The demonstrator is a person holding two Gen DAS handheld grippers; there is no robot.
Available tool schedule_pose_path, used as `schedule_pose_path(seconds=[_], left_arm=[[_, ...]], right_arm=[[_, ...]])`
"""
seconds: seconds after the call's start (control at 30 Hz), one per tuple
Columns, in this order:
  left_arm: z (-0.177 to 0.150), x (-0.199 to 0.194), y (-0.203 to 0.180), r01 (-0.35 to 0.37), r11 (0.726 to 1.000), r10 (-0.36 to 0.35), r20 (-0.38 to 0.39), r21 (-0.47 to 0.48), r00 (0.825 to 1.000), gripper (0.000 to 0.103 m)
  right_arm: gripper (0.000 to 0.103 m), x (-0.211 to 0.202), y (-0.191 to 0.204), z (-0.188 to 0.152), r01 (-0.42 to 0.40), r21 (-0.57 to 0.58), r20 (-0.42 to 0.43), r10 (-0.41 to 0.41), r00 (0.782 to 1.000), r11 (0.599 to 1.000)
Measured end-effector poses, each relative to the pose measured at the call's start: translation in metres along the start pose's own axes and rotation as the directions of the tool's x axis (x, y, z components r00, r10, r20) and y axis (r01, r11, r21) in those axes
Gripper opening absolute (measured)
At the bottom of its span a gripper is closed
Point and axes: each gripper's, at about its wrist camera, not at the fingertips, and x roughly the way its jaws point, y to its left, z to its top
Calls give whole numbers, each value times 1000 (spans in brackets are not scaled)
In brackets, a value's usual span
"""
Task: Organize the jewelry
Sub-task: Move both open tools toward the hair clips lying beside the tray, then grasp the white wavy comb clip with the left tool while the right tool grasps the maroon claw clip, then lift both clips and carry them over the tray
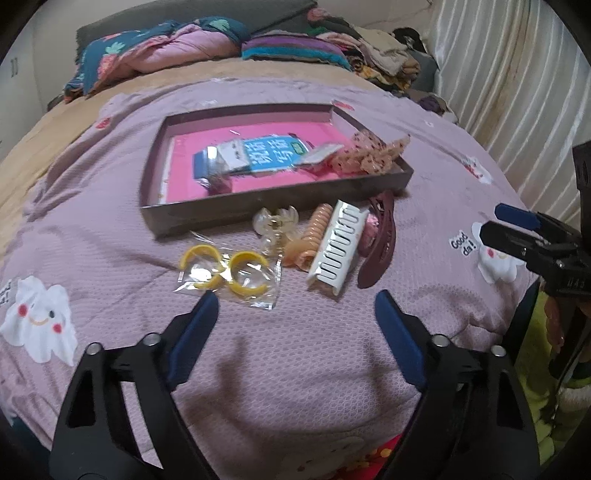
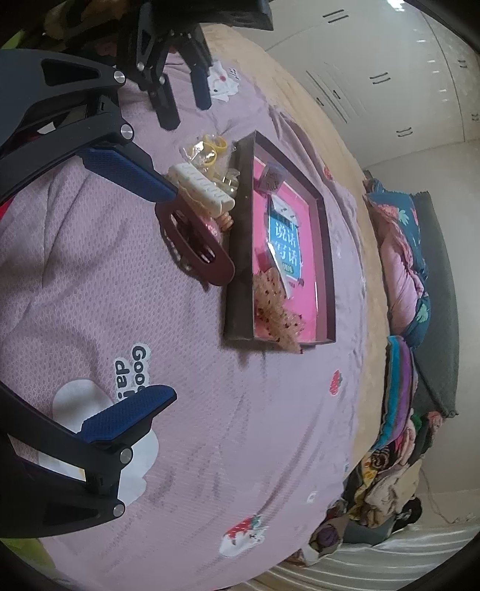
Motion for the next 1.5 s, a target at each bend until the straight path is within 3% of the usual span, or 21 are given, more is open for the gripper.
schedule_pose_path(seconds=[0.17,0.37,0.73,0.8,0.87,1.23,1.33,1.4,1.5], left_arm=[[2,17,-5,25,999,-24,-40,23,999,49],[13,26,-9,47,998,-45,-37,48,998,33],[28,55,-22,66,994,-59,-74,93,996,30],[27,58,-22,60,994,-53,-70,94,996,30],[27,60,-23,52,993,-45,-68,103,997,25],[22,56,-13,85,994,-80,-69,70,994,24],[20,51,-9,89,994,-86,-65,55,994,24],[19,48,-5,91,995,-88,-60,44,994,24],[18,44,-2,96,995,-94,-55,27,994,23]], right_arm=[[99,8,-6,-1,-8,19,-21,8,1000,1000],[99,18,-9,-2,-42,42,-43,44,998,998],[97,33,-13,6,-96,69,-68,101,993,993],[89,40,-15,9,-125,91,-83,132,988,988],[87,51,-17,13,-156,123,-107,169,980,980],[68,107,-13,34,-252,292,-182,313,932,923],[55,121,-14,38,-257,336,-196,334,922,906],[39,125,-13,40,-266,355,-195,349,917,896],[35,124,-11,42,-280,355,-180,360,916,892]])
